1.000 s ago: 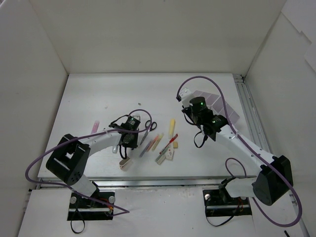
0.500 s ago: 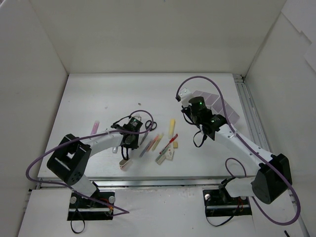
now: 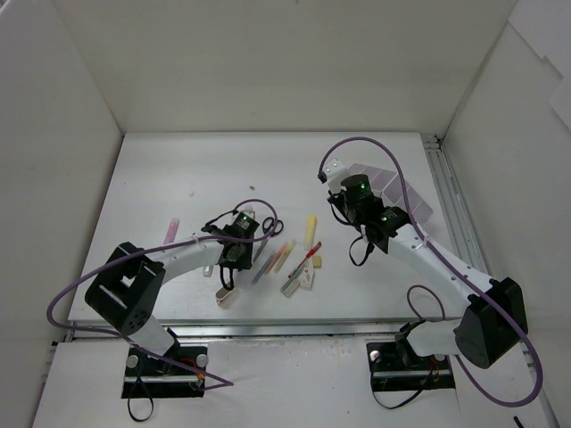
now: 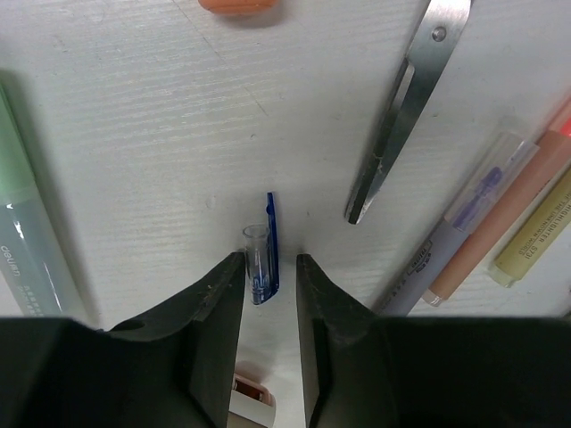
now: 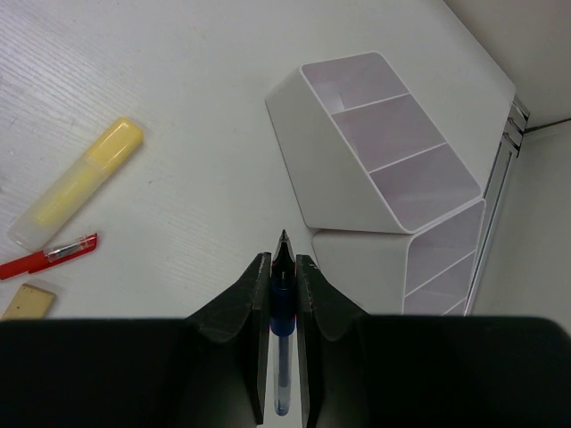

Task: Sort the stationery into containers
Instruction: Pick up the pen cap from the center of the board, then place the pen at the center of the board, then pick up the pen from the center of the board, then close the pen cap on the pen.

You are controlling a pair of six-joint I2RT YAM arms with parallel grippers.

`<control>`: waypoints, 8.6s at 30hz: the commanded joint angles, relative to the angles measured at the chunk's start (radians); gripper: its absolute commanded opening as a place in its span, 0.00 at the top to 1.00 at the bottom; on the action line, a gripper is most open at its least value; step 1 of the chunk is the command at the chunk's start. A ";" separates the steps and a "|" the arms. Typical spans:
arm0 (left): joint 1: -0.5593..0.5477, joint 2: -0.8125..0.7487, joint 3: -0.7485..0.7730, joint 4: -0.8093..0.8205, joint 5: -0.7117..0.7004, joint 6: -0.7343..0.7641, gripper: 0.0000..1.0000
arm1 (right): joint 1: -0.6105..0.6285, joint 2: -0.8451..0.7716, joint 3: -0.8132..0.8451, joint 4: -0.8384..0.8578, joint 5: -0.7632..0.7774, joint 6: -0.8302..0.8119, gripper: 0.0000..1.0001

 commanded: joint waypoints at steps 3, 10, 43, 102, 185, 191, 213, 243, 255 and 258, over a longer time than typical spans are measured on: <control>-0.019 0.028 -0.044 -0.143 0.031 -0.040 0.73 | -0.001 0.000 0.058 0.038 0.007 0.007 1.00; -0.028 0.046 -0.035 -0.153 0.014 -0.060 0.84 | 0.002 0.000 0.061 0.038 0.005 0.011 1.00; -0.028 -0.365 0.187 -0.121 0.482 0.234 1.00 | 0.129 -0.019 0.105 -0.241 -0.712 -1.092 1.00; 0.049 -0.417 0.037 -0.070 0.256 0.213 1.00 | -0.185 0.460 0.151 -0.292 -0.380 0.093 0.64; 0.033 -0.408 0.160 -0.103 0.588 0.322 1.00 | -0.007 0.055 0.210 0.012 -0.588 -1.014 1.00; 0.024 -0.477 0.149 -0.121 0.644 0.334 1.00 | 0.039 -0.086 0.024 0.016 -0.661 -1.316 1.00; -0.004 -0.287 0.313 -0.225 0.692 0.415 1.00 | 0.145 -0.077 0.036 -0.159 -0.610 -1.586 1.00; -0.045 -0.279 0.321 -0.258 0.602 0.421 1.00 | 0.203 -0.032 0.068 -0.156 -0.518 -1.507 1.00; -0.045 -0.287 0.318 -0.255 0.591 0.420 1.00 | 0.214 -0.017 0.065 -0.162 -0.527 -1.499 1.00; -0.045 -0.287 0.318 -0.255 0.586 0.421 1.00 | 0.221 -0.011 0.065 -0.163 -0.526 -1.500 1.00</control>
